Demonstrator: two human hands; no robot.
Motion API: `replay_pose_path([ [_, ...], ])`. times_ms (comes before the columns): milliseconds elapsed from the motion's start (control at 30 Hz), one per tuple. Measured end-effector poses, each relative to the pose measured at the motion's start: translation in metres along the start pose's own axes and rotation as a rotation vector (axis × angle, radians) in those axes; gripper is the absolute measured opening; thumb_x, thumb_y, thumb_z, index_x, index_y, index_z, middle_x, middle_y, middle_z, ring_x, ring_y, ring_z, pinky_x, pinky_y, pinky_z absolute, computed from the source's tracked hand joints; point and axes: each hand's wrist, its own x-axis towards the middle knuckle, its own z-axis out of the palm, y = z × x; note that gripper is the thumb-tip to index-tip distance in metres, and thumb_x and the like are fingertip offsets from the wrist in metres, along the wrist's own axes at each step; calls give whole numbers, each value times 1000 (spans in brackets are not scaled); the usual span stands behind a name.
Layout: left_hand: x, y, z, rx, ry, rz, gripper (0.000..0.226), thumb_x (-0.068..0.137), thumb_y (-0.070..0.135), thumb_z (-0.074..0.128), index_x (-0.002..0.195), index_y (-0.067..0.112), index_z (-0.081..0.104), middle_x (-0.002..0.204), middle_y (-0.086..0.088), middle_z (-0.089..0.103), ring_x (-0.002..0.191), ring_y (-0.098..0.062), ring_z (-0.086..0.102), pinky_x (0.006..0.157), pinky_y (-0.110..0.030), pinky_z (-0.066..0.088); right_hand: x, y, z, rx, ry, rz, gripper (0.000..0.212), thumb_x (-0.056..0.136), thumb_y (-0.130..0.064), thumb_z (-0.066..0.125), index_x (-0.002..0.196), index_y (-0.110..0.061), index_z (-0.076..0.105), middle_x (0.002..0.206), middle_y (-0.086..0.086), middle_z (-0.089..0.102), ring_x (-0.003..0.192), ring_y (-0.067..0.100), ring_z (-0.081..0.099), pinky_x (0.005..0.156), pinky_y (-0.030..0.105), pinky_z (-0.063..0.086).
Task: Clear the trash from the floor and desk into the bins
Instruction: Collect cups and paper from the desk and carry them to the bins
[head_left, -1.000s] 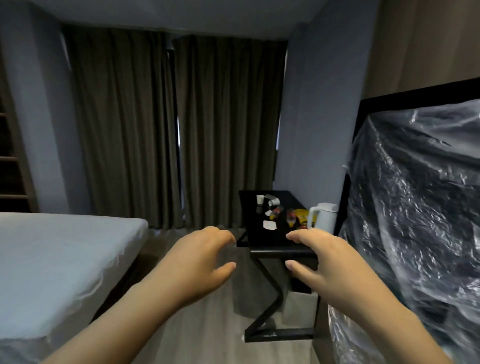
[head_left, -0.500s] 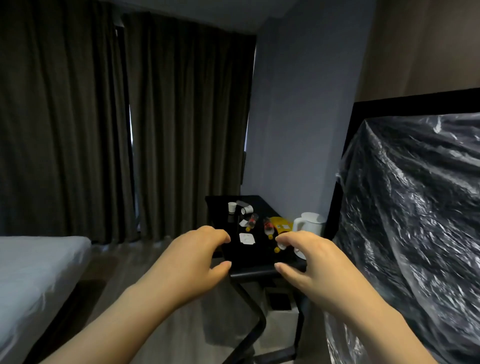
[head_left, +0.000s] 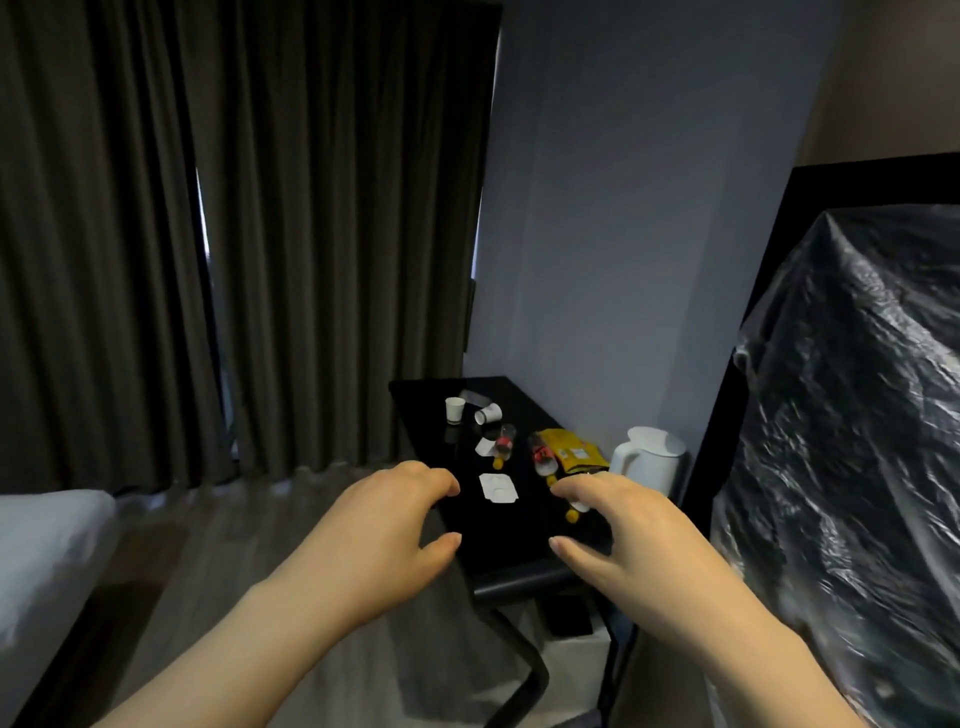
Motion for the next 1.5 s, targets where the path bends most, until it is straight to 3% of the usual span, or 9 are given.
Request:
replay_pose_path([
  [167,66,-43,26,16,-17,-3,43,86,44,55,127,33,49,124,15,54,114,-3,52,97,-23,43,70,30,35,24,18,15,44,86,-45,58,128,-38,48,122,-22,53,107,-2,50,90,16,41],
  [300,124,-73,40,33,-31,-2,43,87,44,54,129,33,48,125,15,53,115,-4,52,97,-22,42,130,59,55,47,9,32,42,86,-43,58,127,-37,49,122,-21,53,110,-1,49,91,18,43],
  [467,182,-111,69,10,-51,-16,43,86,44,55,128,33,49,123,14,54,114,-4,53,96,-23,43,194,90,85,44,-33,50,43,86,-43,58,127,-37,48,118,-19,53,86,-3,41,81,17,41],
  [567,211,-138,90,-24,-78,-22,42,84,43,58,124,31,52,121,12,56,112,-5,54,95,-23,44,224,102,107,57,-69,65,44,85,-43,58,128,-37,49,120,-17,54,102,1,50,85,20,44],
  [733,258,-184,126,-65,-140,0,43,85,43,58,125,31,52,120,13,56,111,-5,54,94,-20,42,272,116,150,60,-113,127,47,86,-43,59,131,-37,47,127,-18,52,117,1,48,93,17,41],
  [1067,368,-308,184,-161,-278,72,44,82,42,59,124,29,54,118,9,57,106,-9,58,92,-28,47,384,124,238,96,-149,358,46,86,-38,61,131,-33,50,126,-14,55,116,4,51,93,17,42],
  [1233,412,-352,218,-211,-385,124,56,69,50,45,119,27,57,112,6,58,104,-11,59,91,-29,47,415,130,279,138,-165,516,46,85,-39,63,129,-32,52,124,-15,55,113,1,52,89,14,42],
  [1500,480,-383,288,-244,-530,170,42,79,43,58,118,28,57,110,8,58,102,-9,57,90,-22,46,457,173,322,158,-222,699,45,85,-37,64,129,-31,52,121,-13,56,108,3,54,88,17,45],
])
